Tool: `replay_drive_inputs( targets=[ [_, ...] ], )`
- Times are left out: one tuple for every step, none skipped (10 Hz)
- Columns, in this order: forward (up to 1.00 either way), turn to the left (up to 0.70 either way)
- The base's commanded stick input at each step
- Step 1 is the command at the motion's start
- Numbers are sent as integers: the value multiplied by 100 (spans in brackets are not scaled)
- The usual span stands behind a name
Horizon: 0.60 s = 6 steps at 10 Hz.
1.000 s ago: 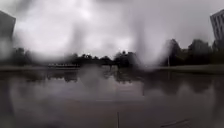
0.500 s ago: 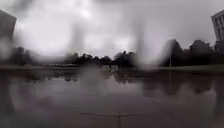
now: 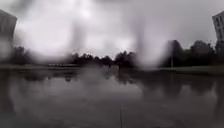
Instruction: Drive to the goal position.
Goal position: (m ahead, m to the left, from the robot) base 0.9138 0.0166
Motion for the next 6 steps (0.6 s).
replay_drive_inputs(
  targets=[
    [70,0],
    [70,0],
    [70,0],
    [70,0],
    [70,0],
    [70,0]
  ],
)
